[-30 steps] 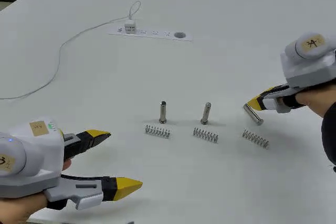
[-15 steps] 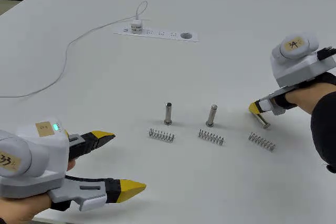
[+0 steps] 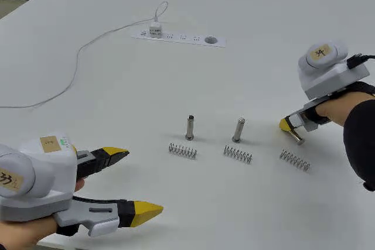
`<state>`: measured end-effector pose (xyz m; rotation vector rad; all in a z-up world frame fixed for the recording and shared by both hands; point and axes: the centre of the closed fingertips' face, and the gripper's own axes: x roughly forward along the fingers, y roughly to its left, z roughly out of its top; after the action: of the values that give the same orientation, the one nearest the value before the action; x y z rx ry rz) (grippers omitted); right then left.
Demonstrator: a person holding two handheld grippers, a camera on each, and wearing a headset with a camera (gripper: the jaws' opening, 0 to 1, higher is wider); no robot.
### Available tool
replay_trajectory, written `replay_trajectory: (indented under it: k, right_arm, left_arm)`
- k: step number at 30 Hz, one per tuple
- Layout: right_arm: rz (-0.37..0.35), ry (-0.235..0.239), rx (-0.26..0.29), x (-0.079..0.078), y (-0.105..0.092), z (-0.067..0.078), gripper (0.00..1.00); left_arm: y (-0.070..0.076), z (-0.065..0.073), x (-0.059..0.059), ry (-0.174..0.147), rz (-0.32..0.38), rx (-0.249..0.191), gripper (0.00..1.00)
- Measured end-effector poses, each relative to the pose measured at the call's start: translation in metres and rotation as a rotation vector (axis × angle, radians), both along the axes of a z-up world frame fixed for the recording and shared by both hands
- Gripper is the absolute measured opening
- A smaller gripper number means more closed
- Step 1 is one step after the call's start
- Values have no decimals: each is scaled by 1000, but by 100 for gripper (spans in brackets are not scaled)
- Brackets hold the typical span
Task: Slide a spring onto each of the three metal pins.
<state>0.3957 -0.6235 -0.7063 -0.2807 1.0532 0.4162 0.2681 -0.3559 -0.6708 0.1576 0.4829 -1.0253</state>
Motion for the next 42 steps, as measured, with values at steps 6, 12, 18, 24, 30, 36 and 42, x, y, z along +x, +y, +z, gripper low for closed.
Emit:
replay_trajectory:
  k: [6, 12, 18, 24, 30, 36, 42]
  right_arm:
    - [35, 9, -58, 0, 2, 0, 9]
    - [-12, -41, -58, 2, 0, 1, 9]
    - [-29, -75, -29, -2, -1, 5, 8]
    - [-52, -102, 13, -8, -2, 16, 8]
    - [-64, -144, 36, -19, -5, 31, 8]
    - [-80, -195, 54, -27, -7, 42, 8]
    - [-100, -216, 74, -36, -9, 45, 9]
  left_arm:
    - [-2, 1, -1, -1, -6, 0, 76]
    - [-3, 2, 0, -5, -8, -3, 75]
    - [-2, 5, 0, -16, -10, -2, 75]
    - [-1, 10, 3, -28, -5, -7, 75]
    - [-3, 12, 2, -34, -8, -10, 74]
    - [-4, 12, 1, -34, -11, -10, 74]
    - [-5, 14, 1, -40, -18, -8, 74]
